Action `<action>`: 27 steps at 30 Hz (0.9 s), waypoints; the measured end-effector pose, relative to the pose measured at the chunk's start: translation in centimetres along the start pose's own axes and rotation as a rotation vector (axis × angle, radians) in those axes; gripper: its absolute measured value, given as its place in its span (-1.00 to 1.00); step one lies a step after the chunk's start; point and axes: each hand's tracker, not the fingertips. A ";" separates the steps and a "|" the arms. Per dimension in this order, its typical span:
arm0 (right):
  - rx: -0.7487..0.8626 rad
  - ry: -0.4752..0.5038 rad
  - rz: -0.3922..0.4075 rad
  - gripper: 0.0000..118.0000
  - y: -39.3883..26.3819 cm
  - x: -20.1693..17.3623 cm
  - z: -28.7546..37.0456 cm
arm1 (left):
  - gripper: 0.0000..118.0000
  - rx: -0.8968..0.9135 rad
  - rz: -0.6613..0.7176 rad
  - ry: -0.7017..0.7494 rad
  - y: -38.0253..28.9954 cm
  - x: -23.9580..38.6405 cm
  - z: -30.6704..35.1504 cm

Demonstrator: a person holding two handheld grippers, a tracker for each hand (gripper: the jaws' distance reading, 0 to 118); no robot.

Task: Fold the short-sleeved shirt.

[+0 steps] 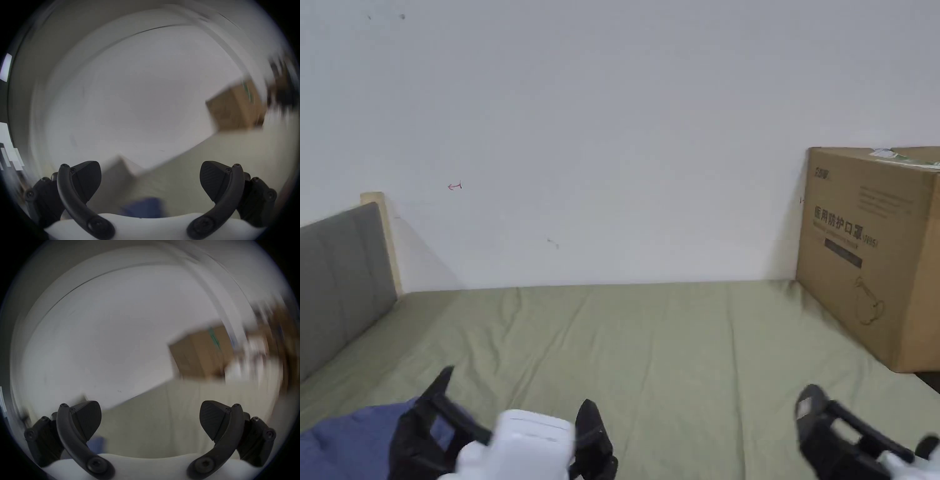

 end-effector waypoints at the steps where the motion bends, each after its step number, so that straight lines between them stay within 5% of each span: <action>1: -0.102 -0.072 -0.328 1.00 -0.1 2.1 -0.8 | 1.00 0.084 -0.336 0.057 -0.5 2.0 0.1; 4: -0.424 -0.303 -1.102 1.00 -4.3 9.0 -2.4 | 1.00 0.421 -1.251 0.108 -5.3 6.1 0.9; 6: -0.422 -0.385 -1.329 1.00 -7.0 11.3 -1.7 | 1.00 0.516 -1.366 0.012 -6.6 6.1 1.5; 8: -0.370 -0.380 -1.209 1.00 -7.4 11.9 -1.2 | 1.00 0.381 -1.102 -0.152 -5.6 6.6 2.5; 10: -0.380 -0.385 -0.996 1.00 -6.8 11.6 -1.0 | 1.00 0.293 -0.927 -0.162 -4.7 7.0 2.4; 15: -0.292 -0.250 -1.064 1.00 -3.4 10.6 -1.9 | 1.00 0.306 -0.922 -0.103 -3.9 5.9 1.5; 17: -0.278 -0.153 -0.855 1.00 -1.0 9.1 -2.7 | 1.00 0.174 -0.641 -0.151 -1.5 4.4 0.8; 19: -0.173 -0.068 -0.486 1.00 1.6 6.1 -2.3 | 1.00 0.054 -0.216 -0.181 1.4 1.4 -0.3; 25: 0.281 0.006 0.814 1.00 0.3 -3.4 0.5 | 1.00 -0.016 0.633 -0.043 0.4 -4.4 -1.2; 27: 0.258 0.054 0.908 1.00 -1.1 -3.6 0.5 | 1.00 -0.071 0.722 -0.087 -0.9 -4.3 -1.2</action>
